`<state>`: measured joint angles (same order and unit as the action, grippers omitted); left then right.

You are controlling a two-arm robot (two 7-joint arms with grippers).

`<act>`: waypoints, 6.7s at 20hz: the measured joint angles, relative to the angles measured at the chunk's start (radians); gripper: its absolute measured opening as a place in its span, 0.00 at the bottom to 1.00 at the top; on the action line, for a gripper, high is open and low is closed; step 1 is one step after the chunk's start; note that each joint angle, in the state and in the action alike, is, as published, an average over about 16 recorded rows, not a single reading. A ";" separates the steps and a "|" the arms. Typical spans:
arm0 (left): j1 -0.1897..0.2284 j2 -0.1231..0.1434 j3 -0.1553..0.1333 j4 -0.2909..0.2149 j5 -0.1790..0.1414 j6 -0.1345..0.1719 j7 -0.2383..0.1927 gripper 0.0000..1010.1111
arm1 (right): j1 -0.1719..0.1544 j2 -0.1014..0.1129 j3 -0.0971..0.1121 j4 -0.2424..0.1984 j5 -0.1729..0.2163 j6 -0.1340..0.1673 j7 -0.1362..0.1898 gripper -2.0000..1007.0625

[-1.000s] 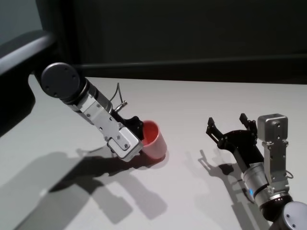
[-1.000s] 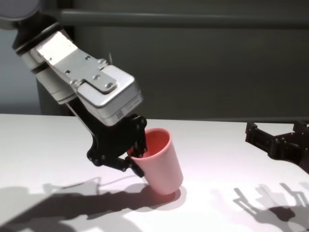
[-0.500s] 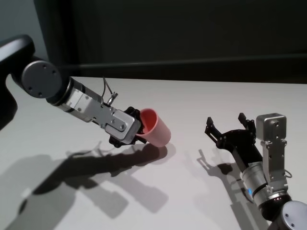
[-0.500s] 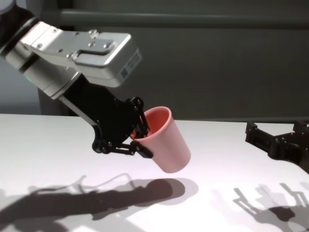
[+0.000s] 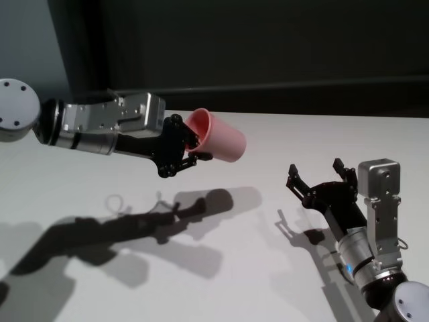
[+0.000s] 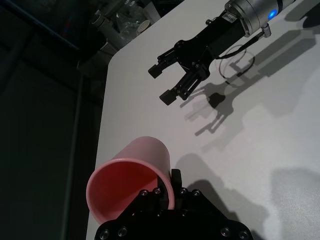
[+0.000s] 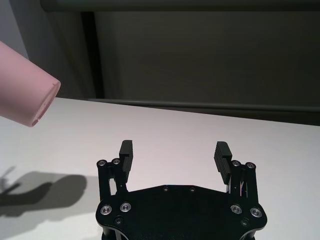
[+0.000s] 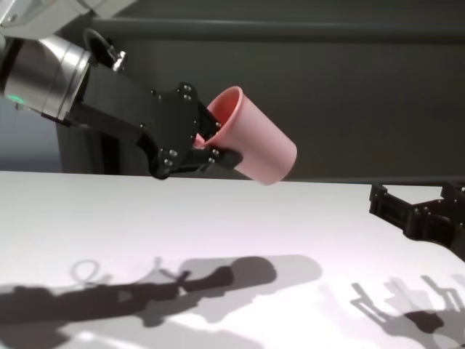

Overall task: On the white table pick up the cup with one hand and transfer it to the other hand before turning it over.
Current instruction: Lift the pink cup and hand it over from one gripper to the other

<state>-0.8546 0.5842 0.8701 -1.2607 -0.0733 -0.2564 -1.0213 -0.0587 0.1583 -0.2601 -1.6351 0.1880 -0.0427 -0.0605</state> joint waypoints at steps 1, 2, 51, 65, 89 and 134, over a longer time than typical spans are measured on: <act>0.010 0.000 -0.015 0.000 -0.031 0.006 0.005 0.05 | 0.000 0.000 0.000 0.000 0.000 0.000 0.000 0.99; 0.019 0.000 -0.030 0.001 -0.061 0.010 0.010 0.05 | 0.000 0.000 0.000 0.000 0.000 0.000 0.000 0.99; 0.058 -0.162 -0.201 0.200 -0.617 0.042 -0.146 0.05 | 0.000 0.000 0.000 0.000 0.000 0.000 0.000 0.99; 0.036 -0.198 -0.190 0.252 -0.616 0.024 -0.169 0.05 | 0.000 0.000 0.000 0.000 0.000 0.000 0.000 0.99; -0.002 -0.262 -0.183 0.343 -0.599 -0.012 -0.200 0.05 | 0.000 0.000 0.000 0.000 0.000 0.000 0.000 0.99; -0.006 -0.275 -0.180 0.350 -0.585 -0.014 -0.195 0.05 | 0.006 -0.067 0.101 -0.004 0.150 -0.035 0.120 0.99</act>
<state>-0.8606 0.3091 0.6902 -0.9104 -0.6585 -0.2708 -1.2168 -0.0530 0.0908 -0.1593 -1.6391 0.3375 -0.0773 0.0593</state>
